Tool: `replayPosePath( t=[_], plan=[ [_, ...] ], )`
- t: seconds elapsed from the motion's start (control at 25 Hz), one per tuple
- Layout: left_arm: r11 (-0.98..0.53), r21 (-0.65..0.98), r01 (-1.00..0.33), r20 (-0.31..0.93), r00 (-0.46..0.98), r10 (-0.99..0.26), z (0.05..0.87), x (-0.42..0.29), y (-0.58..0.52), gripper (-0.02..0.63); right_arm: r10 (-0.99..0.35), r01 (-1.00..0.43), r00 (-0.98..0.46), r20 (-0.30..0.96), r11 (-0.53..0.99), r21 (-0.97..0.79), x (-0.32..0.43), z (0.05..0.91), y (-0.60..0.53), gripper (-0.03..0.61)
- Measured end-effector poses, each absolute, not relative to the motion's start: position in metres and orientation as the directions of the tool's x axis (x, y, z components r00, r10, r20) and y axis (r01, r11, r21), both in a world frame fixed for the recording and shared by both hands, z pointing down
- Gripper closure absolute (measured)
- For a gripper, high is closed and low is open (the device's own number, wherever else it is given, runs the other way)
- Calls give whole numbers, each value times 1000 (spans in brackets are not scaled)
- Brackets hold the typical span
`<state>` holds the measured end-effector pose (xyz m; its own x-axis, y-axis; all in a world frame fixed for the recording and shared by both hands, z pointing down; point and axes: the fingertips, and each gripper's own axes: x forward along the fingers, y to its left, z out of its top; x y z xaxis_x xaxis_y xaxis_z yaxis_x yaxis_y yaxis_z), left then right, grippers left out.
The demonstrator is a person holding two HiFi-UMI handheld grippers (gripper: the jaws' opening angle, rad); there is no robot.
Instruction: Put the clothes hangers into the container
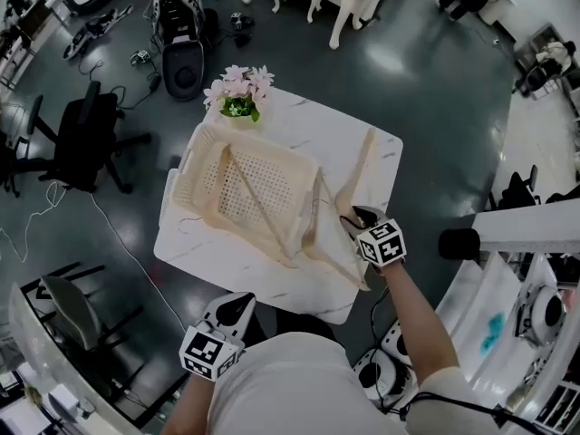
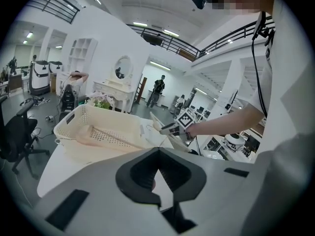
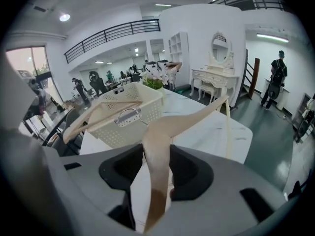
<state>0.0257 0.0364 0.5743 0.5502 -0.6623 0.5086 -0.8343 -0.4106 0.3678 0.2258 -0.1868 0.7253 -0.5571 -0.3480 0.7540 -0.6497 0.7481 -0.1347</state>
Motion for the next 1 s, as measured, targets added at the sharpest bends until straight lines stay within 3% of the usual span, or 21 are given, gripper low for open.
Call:
replayPosePath(
  t=[0.48,1.0],
  plan=[
    [-469,343,-814,477,582,-659,557,-8,39,606,-257,-523,-664,702,831,-189,155,629,-151,397],
    [-420,335,-843,474,536,-698,554,-85,51,606,-51,-316,-715,698,913,-257,12,615,-95,397]
  ],
)
